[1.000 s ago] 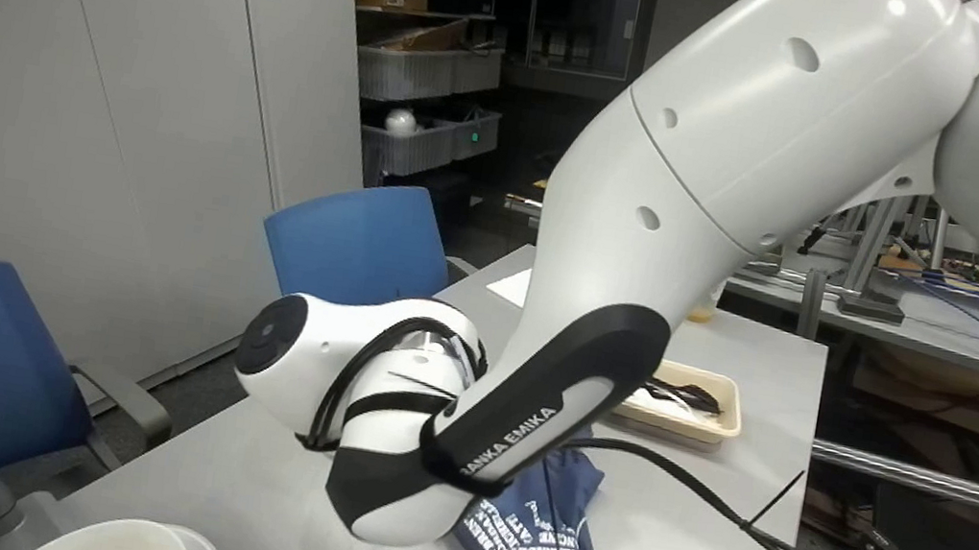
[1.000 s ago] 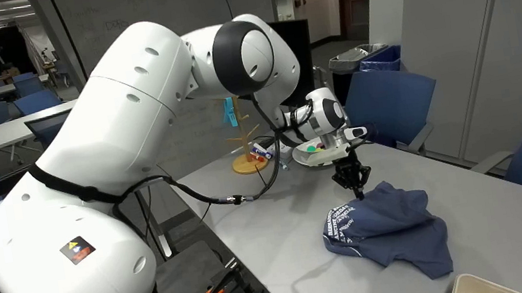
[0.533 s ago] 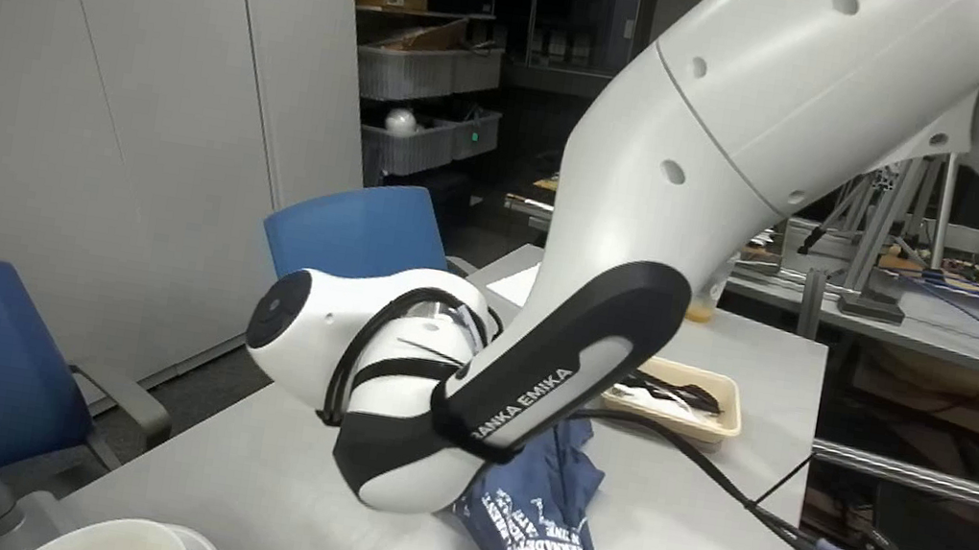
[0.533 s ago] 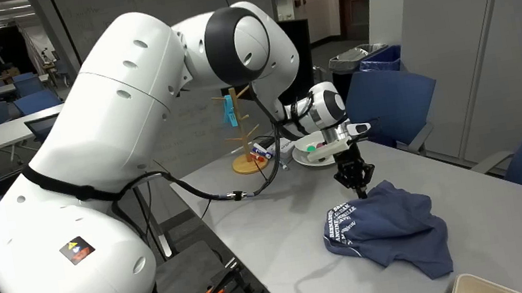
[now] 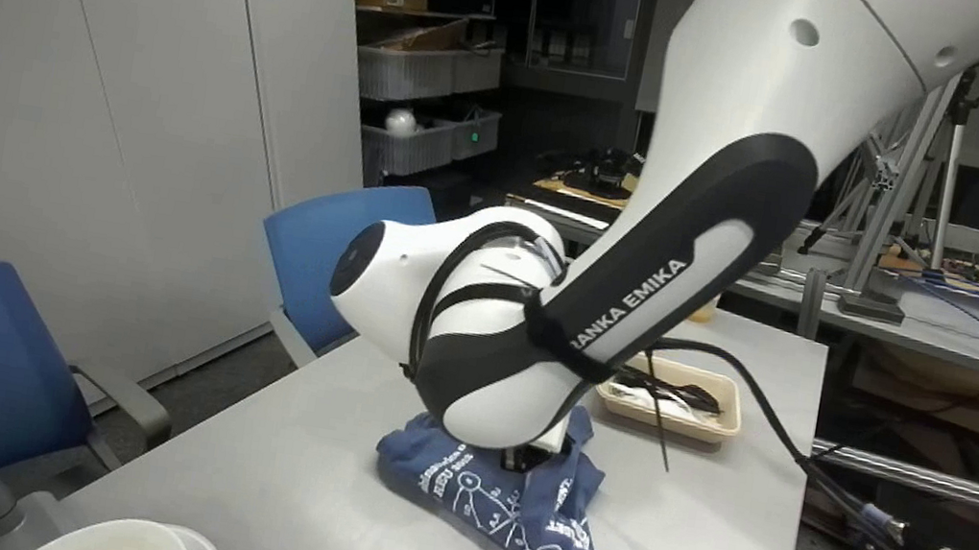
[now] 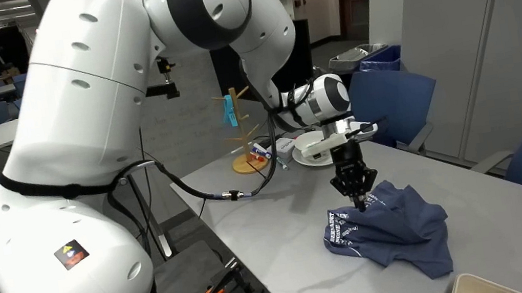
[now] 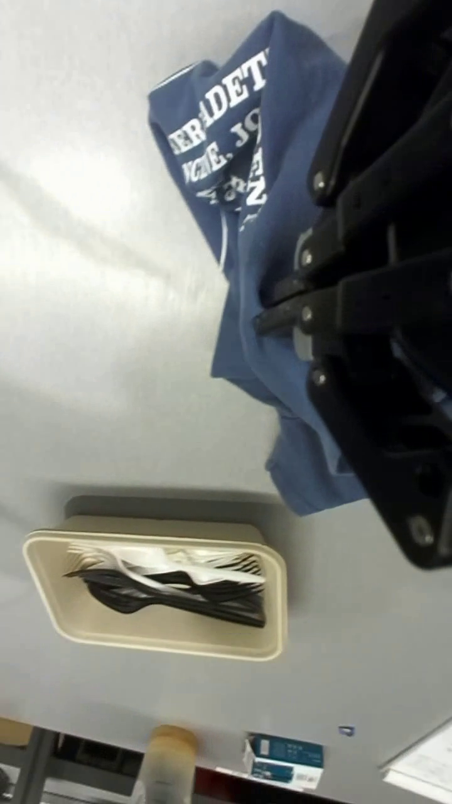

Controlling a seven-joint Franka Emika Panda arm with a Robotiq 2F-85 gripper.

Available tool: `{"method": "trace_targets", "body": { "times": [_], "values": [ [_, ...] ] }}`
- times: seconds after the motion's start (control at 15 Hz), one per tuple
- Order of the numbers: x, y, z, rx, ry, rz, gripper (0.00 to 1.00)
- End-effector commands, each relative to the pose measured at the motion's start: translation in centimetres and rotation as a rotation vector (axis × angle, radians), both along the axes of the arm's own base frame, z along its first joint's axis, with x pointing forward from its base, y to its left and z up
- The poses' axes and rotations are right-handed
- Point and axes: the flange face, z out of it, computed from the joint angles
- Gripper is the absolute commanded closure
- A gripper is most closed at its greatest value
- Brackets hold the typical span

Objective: Fold the blue shirt

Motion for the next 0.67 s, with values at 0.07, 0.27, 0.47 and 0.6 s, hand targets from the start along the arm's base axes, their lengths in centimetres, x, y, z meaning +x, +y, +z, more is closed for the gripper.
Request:
{"method": "trace_targets", "body": {
  "times": [0.07,0.27,0.47,0.6],
  "values": [
    [-3.5,-4.8,1.6,0.026,0.049,-0.078,0.99],
    [-4.6,-8.0,1.1,0.027,0.056,-0.135,0.99],
    [-5.3,-10.6,0.6,0.026,0.066,-0.189,0.94],
    [-5.5,-11.8,0.3,0.031,0.07,-0.217,0.69]
  ]
}}
